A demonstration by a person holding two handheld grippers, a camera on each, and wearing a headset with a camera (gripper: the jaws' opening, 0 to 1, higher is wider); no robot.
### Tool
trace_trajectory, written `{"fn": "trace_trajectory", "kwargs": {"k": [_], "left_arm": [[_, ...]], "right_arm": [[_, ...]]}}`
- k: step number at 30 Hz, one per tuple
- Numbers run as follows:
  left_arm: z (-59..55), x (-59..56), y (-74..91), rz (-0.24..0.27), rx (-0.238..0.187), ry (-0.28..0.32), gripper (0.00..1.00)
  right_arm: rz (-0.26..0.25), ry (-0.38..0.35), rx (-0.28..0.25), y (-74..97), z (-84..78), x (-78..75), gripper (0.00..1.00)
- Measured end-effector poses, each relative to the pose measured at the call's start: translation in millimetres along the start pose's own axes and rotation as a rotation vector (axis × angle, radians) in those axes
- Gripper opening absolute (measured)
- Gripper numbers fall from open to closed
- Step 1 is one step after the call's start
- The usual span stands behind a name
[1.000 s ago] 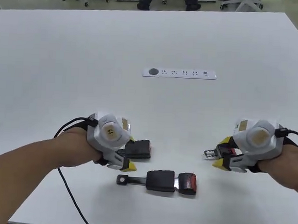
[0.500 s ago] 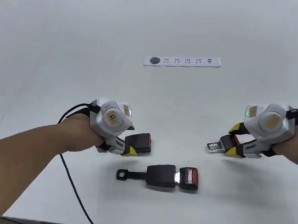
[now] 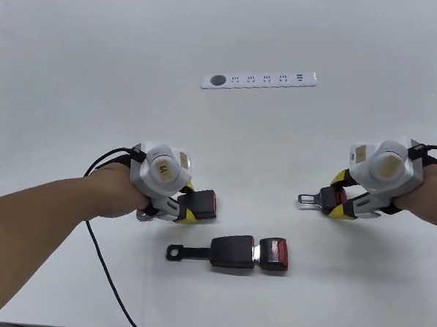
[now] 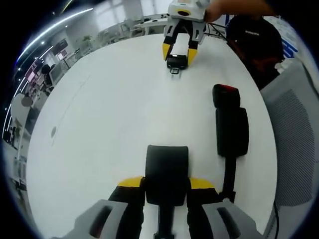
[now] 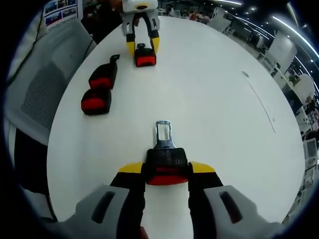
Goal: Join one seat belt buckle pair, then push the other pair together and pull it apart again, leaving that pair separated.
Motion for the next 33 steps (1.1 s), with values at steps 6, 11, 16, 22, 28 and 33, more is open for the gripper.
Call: {"fn": "trace_trajectory", "kwargs": {"k": [6, 11, 16, 22, 28, 33], "left_arm": [[-3.6, 1.0, -5.9, -0.015, 0.018, -0.046, 0.34], [-3.3, 2.8, -2.6, -0.023, 0.016, -0.040, 0.34], [-1.4, 0.8, -2.7, -0.031, 0.020, -0.056, 0.33], [-2.3, 1.1, -4.1, -0.041, 0.018, -0.064, 0.33], [-1.8, 1.2, -5.0, -0.052, 0.021, -0.060, 0.33], [-2.3, 2.5, -7.4, -0.058, 0.037, -0.047, 0.33]], "right_arm": [[0.003, -0.005, -0.006, 1.1, -0.2, -0.7, 0.32], [0.005, -0.006, 0.000, -0.4, -0.7, -2.3, 0.32], [0.017, -0.010, -0.003, -0.4, -0.3, -2.0, 0.33], [0.010, -0.007, 0.024, -2.8, 0.8, -3.0, 0.33], [0.011, 0.012, 0.040, -6.8, 4.0, -4.1, 0.33], [0.024, 0.023, 0.045, -15.6, 14.8, -1.2, 0.33]]}}
Point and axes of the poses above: the centre of the closed fingertips' face, and the gripper's own axes: y roughly backward along the fingers, x roughly to its left, z roughly out of its top, the point moved 8 cm from there along y, roughly backward along the fingers, and after that the axes turned 5 degrees about -x, right-handed, at the moved point
